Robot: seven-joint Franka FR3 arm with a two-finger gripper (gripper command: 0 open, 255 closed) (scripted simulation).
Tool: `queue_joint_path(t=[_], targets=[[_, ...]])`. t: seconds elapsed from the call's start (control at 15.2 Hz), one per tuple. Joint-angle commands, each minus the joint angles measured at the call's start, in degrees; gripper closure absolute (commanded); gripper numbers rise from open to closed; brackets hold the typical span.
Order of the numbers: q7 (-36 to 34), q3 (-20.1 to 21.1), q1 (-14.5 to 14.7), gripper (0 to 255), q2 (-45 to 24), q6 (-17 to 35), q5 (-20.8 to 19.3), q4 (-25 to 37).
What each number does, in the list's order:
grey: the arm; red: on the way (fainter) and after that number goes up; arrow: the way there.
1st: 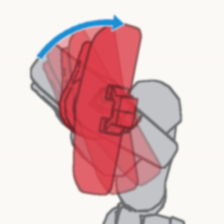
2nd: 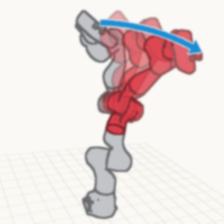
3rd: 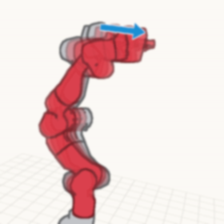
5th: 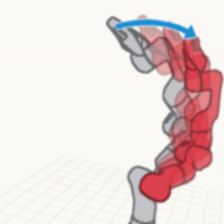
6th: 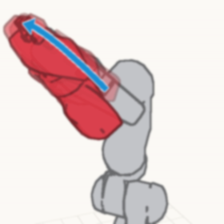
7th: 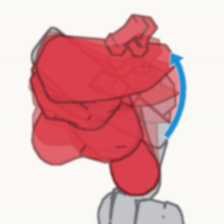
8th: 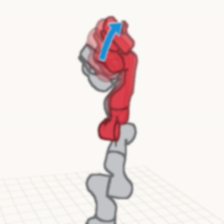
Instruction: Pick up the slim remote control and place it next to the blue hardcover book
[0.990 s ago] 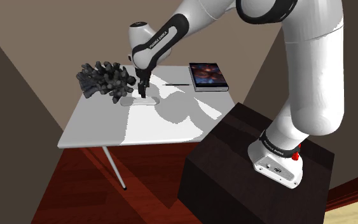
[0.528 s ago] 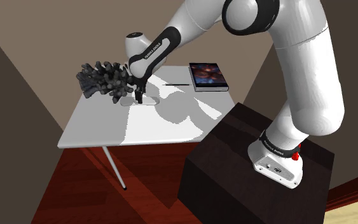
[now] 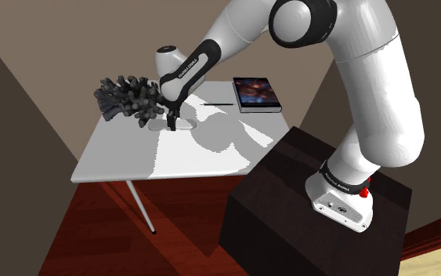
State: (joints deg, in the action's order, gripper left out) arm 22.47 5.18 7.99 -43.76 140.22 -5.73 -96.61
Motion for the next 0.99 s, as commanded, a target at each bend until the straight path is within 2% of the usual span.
queue_joint_path(t=[0.0,0.07,0.13,0.92], targets=[[0.0,0.0,0.0,0,-0.01,0.01,0.0,0.01],[0.0,0.0,0.0,0,-0.01,0.0,0.0,0.01],[0.0,0.0,0.0,255,-0.01,0.0,0.0,0.01],[0.09,0.17,-0.13,255,1.79,-1.3,0.16,-0.49]])
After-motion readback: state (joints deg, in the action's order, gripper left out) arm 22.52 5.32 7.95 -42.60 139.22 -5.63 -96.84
